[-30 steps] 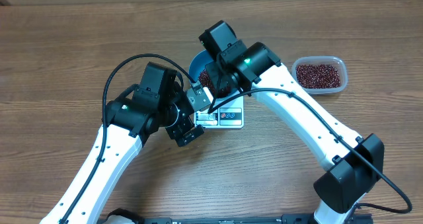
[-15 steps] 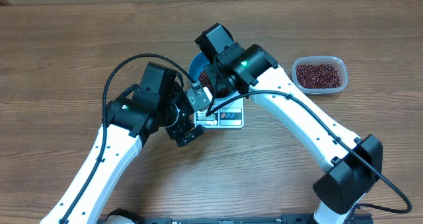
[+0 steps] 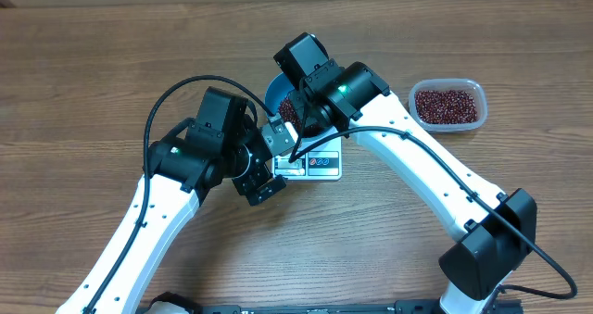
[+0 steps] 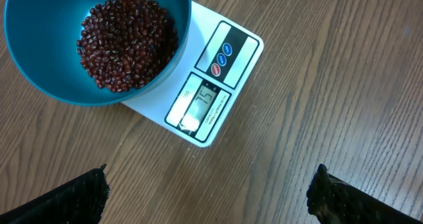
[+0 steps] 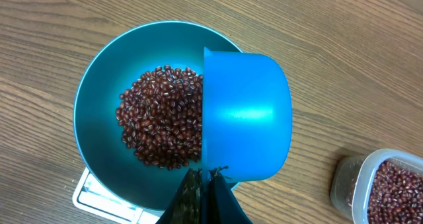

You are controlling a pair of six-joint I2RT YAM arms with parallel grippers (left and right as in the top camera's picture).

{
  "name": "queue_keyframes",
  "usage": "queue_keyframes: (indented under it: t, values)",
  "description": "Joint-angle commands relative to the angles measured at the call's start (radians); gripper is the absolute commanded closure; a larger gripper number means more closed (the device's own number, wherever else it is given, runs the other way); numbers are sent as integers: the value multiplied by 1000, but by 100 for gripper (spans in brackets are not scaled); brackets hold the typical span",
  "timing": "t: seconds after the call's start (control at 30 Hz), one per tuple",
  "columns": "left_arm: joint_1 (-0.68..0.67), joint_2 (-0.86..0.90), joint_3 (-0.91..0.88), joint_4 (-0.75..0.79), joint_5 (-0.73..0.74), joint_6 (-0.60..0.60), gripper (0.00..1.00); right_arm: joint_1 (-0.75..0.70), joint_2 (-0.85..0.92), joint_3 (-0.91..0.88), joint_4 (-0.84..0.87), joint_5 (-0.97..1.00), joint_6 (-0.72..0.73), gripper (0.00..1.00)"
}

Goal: Scoop item into bowl and weigh 150g on scale
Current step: 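Tip the scoop with the right gripper to pour beans into the bowl, then lift the empty scoop with the right gripper back toward the bean tub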

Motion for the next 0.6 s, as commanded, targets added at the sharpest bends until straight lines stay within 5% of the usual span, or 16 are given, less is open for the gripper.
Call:
queue_keyframes:
  t: [0.0,0.57]
  values:
    - [3,5,-5,4,8,19,0,0,-11,34,6,1,26,96]
    - [3,5,-5,4,8,19,0,-40,-99,190,-73,-18,245,96]
